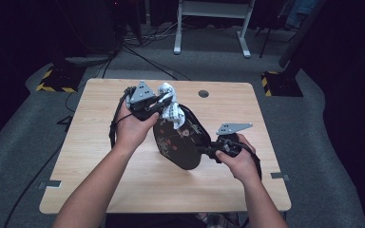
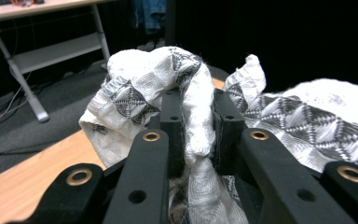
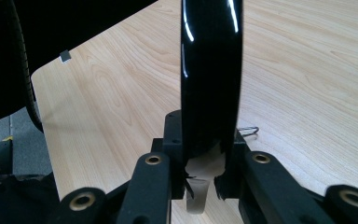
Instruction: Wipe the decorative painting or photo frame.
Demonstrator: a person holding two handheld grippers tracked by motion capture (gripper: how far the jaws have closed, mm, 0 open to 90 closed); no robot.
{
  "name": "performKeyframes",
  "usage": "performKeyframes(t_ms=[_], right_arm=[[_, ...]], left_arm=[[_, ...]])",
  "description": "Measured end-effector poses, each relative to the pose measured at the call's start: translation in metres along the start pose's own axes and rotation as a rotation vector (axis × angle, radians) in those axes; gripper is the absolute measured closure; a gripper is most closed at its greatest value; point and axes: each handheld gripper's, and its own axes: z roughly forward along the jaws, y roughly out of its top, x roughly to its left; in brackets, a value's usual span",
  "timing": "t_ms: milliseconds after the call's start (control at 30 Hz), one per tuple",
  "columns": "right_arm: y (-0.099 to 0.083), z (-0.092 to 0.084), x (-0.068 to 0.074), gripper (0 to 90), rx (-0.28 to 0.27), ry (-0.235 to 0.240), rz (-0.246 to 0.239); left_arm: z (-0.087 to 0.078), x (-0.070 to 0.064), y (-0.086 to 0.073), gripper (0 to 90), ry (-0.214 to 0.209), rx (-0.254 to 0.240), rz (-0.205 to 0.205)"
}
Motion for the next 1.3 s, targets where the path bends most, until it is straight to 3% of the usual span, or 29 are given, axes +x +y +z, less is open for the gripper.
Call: performKeyframes(t_ms=[600,1300], right_arm=[[0.0,-0.001,-0.001,78.4,0.008,0.001,0.006],[-0.001,-0.001,-0.003,78.6,-0.004,-0.005,0.01]], left_arm=[[0.006,0.01,-0.029,78.9,0.018,0.065,-0.044],[0.003,0.023,-0.06,78.9,0.042,0.086,-0.09]])
